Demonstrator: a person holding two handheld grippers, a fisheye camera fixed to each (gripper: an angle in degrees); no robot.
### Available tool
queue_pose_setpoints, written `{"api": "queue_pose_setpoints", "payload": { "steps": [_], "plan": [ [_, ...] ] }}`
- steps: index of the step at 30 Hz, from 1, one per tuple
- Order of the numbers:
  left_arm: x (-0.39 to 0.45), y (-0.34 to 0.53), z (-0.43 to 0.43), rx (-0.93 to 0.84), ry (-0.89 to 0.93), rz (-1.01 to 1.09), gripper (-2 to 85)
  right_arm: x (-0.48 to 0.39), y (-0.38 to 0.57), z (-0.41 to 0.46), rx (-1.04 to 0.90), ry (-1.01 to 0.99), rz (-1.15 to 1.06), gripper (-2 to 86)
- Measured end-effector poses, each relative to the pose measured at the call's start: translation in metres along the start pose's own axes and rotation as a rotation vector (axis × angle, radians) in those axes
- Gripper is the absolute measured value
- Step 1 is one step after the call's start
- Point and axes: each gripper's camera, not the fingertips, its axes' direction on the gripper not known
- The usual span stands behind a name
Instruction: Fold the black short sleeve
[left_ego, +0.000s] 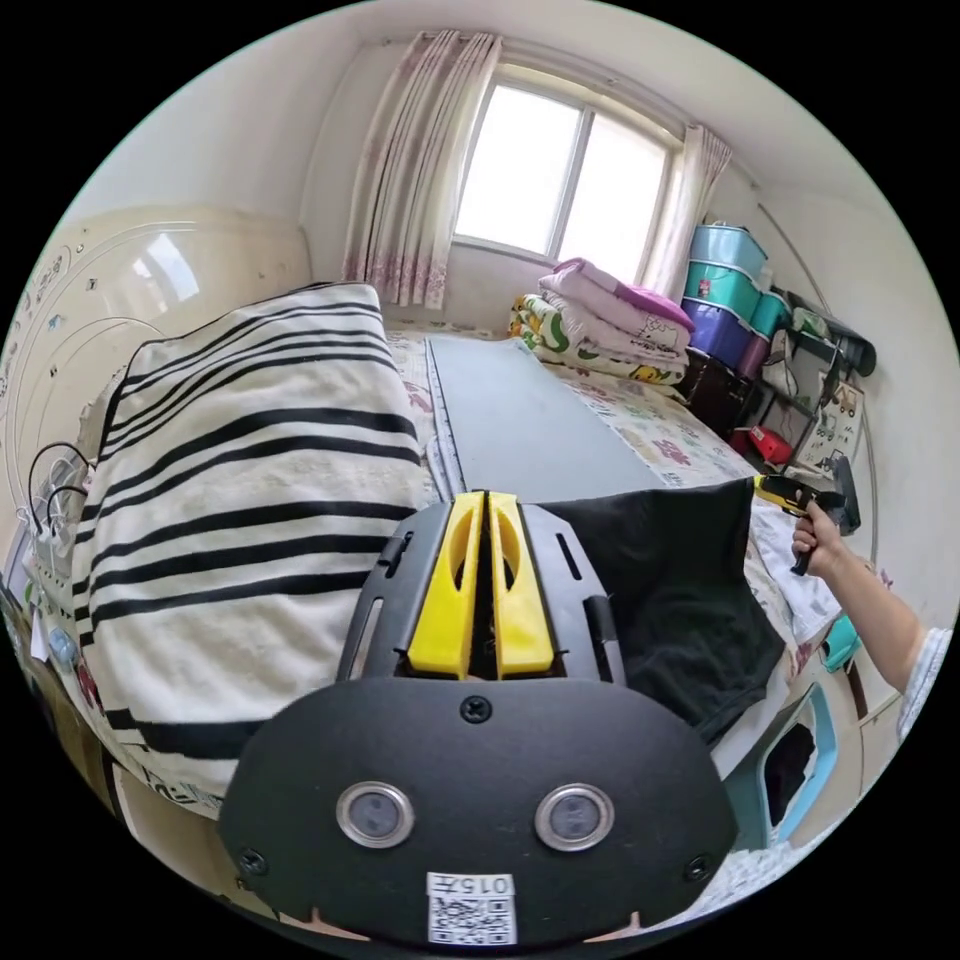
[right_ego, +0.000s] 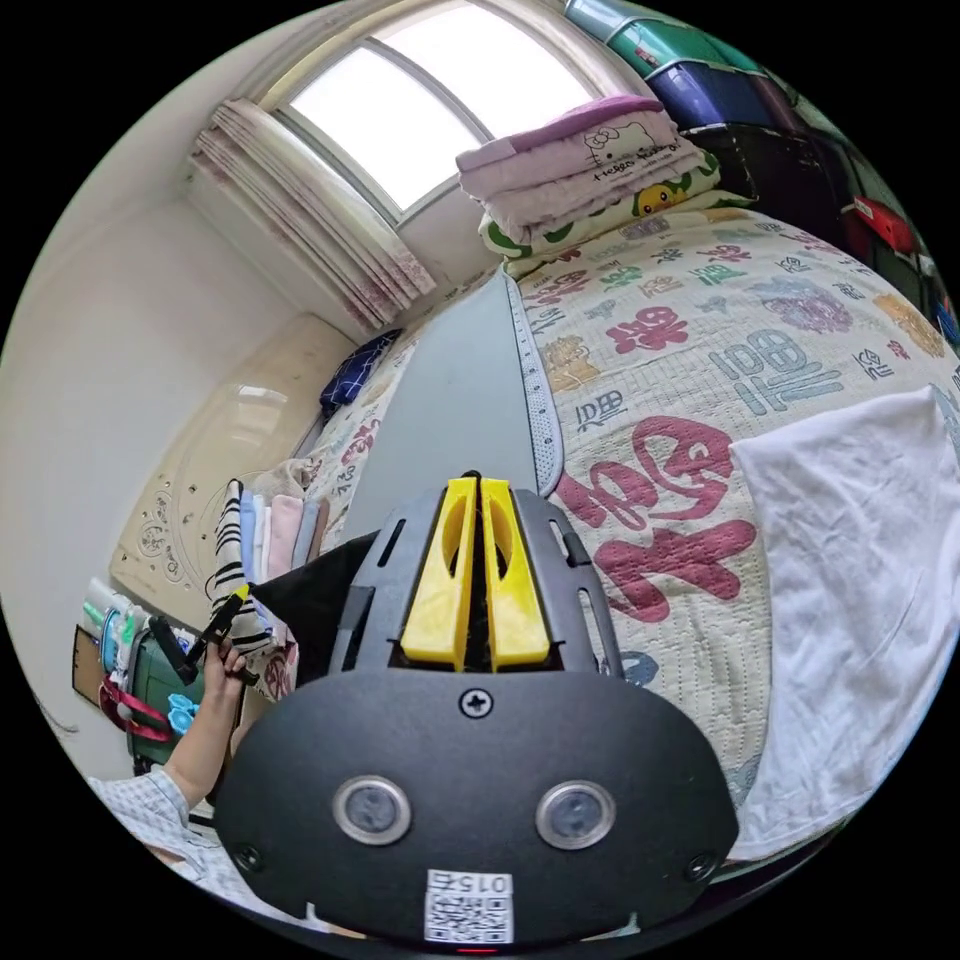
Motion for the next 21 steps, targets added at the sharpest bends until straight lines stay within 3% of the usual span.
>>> {"api": "queue_pose_setpoints", "payload": {
  "steps": [5,9,13,17,21],
  "plan": [
    [-0.015,0.002,0.033,0.003,-0.016,-0.003,-0.2,0.014,-0.025,0.012,-0.04,0.059,0.022,4.3],
    [-0.01,0.012,0.025,0.025,-0.036,0.071,0.6,0.01,-0.019,-0.019,0.063,0.138,-0.067,7.0],
    [-0.008,0.038,0.018,-0.166,0.167,0.202,2.4,0.008,0.009,-0.049,-0.035,0.102,-0.195,8.5],
    [-0.033,0.091,0.013,-0.386,0.221,0.042,6.7,0.02,0.057,-0.067,-0.224,0.122,-0.229,9.7],
    [-0.063,0.145,0.012,-0.414,0.364,-0.21,7.1,0.046,0.085,-0.08,-0.306,0.145,-0.094,11.9]
  ]
}}
